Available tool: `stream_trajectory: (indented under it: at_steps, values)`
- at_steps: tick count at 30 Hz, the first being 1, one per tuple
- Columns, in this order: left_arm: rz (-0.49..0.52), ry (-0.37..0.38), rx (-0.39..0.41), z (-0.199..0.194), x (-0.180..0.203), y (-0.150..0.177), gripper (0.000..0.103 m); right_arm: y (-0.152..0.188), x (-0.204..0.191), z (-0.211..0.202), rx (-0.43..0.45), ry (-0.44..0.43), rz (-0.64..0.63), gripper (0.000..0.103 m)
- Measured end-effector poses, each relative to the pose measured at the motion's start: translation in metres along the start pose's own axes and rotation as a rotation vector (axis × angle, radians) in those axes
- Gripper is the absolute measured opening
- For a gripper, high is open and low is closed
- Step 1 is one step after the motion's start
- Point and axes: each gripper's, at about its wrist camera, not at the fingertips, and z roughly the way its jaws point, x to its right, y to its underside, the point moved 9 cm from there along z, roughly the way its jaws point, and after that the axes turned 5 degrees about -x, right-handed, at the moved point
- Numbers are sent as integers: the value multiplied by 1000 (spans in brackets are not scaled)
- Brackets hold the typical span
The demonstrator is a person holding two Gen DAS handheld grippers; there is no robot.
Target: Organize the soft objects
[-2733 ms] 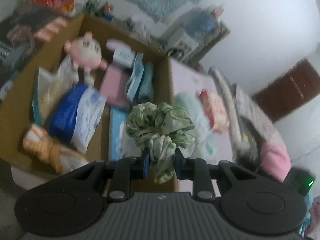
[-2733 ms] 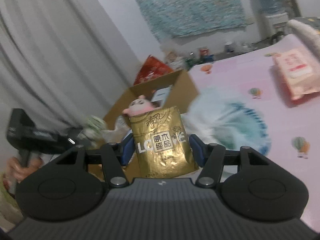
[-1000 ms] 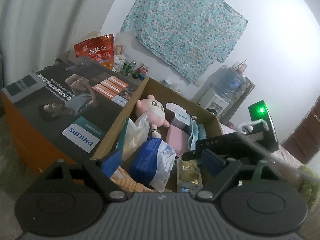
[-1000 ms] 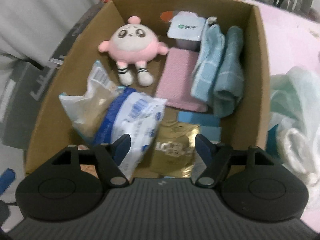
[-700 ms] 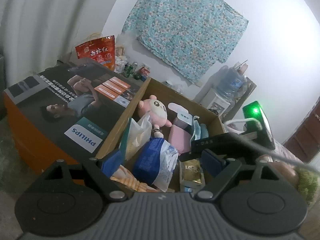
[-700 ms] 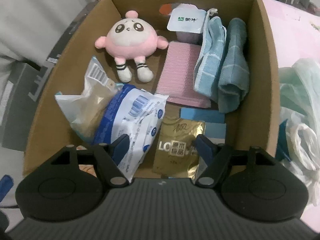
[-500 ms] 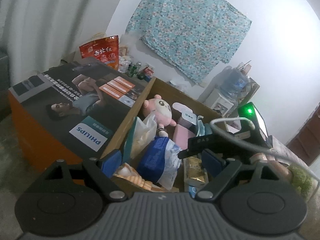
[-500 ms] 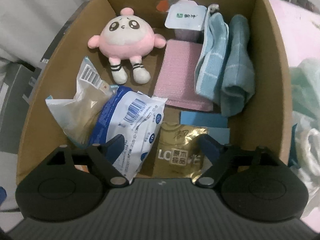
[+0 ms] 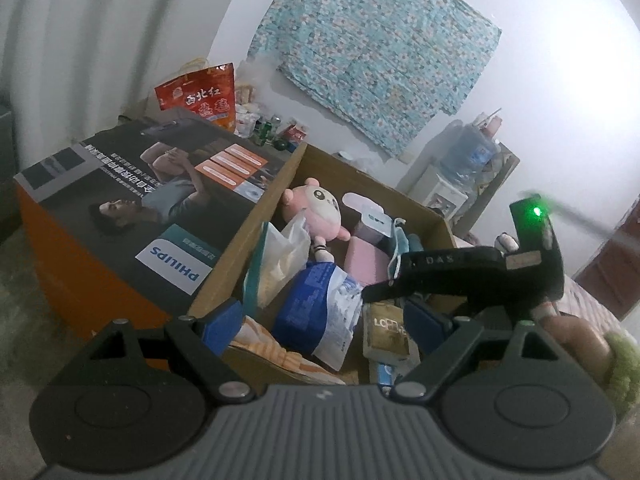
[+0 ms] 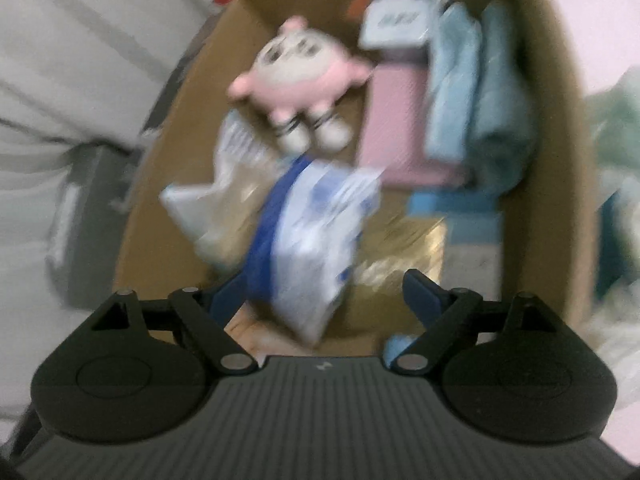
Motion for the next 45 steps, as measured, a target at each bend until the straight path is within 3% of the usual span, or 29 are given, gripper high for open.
stream_trajectory:
  at_steps: [5, 9, 19, 24, 29, 31, 34, 41, 45]
  values:
    - [1, -3, 1, 0, 1, 1, 89, -18, 11, 16, 16, 70, 36, 86]
    - [0, -13, 4, -4, 0, 1, 89, -23, 8, 26, 30, 92, 22, 95]
    - [7, -12, -23, 3, 4, 5, 90, 3, -12, 13, -56, -138, 17, 95]
    - [33, -17, -20, 0, 9, 6, 95, 8, -9, -27, 35, -248, -9, 95]
    - [88, -18, -14, -2, 21, 6, 100, 15, 12, -88, 219, -289, -45, 97]
    - [116, -19, -10, -3, 26, 6, 102, 20, 27, -109, 306, -258, -48, 102]
    - [160, -29, 0, -4, 35, 6, 103, 33, 49, -135, 439, -140, -80, 102]
    - [210, -51, 13, -5, 50, 5, 103, 68, 83, -162, 622, 154, -73, 102]
    - [273, -149, 4, -2, 61, 4, 103, 95, 94, -172, 748, 347, -94, 102]
